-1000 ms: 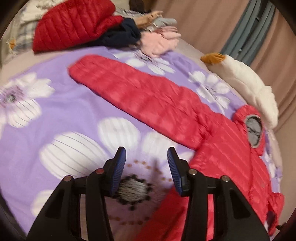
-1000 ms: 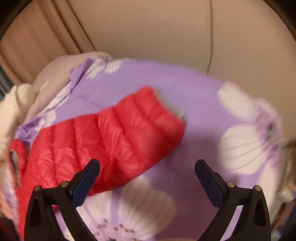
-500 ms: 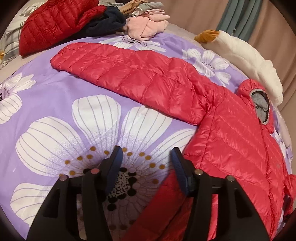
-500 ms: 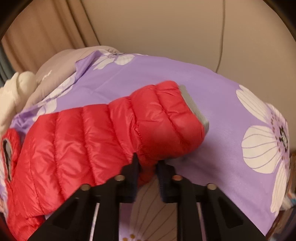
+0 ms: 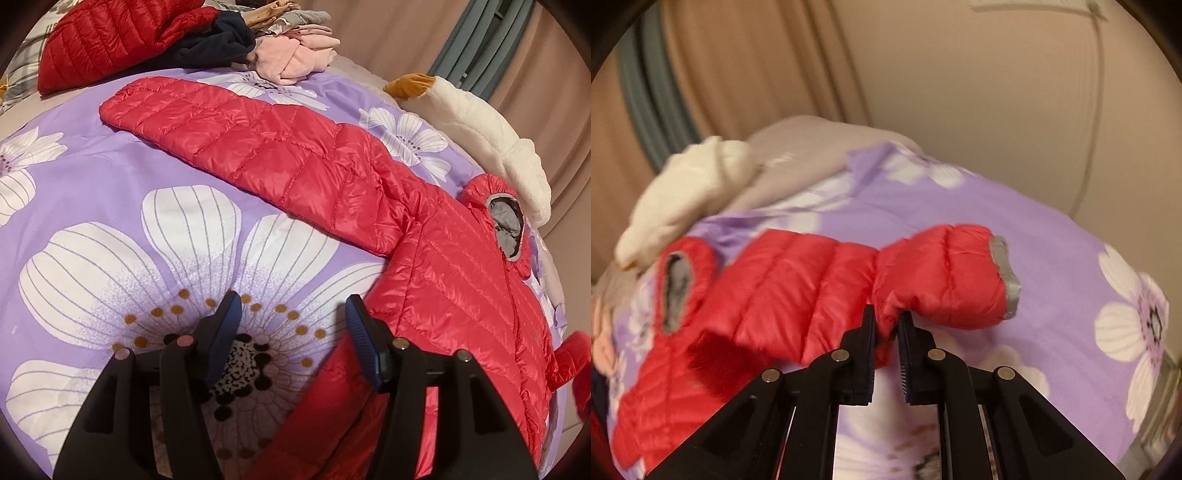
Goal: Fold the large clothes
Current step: 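Lift the held sleeve with the right tool and fold it across the jacket body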
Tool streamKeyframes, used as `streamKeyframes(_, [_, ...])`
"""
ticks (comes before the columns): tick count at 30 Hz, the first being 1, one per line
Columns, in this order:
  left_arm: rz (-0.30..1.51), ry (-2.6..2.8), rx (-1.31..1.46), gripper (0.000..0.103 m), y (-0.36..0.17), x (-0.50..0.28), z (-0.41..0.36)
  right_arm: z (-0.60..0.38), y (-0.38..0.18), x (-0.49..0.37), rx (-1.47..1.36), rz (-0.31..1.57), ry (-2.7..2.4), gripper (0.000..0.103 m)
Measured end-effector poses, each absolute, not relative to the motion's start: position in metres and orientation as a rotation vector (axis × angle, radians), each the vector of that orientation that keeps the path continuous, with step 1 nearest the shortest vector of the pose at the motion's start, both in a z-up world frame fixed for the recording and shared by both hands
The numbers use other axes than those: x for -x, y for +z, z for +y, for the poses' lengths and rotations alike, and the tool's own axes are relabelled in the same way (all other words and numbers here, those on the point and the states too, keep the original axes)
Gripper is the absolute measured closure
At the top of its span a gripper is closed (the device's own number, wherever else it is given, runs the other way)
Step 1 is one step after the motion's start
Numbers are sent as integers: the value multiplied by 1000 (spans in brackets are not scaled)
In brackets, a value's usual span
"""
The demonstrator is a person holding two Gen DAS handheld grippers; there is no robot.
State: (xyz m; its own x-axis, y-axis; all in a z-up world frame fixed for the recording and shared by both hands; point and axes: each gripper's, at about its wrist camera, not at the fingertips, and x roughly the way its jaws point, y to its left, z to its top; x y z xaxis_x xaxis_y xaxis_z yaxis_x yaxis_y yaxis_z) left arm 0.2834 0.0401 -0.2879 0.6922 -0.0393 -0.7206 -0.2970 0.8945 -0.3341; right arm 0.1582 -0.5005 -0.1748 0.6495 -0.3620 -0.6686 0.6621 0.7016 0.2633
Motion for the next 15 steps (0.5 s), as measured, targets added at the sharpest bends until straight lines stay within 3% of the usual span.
streamKeyframes(9, [795,152,457,44,-288,-284,39,-385,-117,-220,-399,518,-301,91])
streamKeyframes(15, [792,162,454,44,-289,-284,39,-282,-118,-282,-344,523,-107,92])
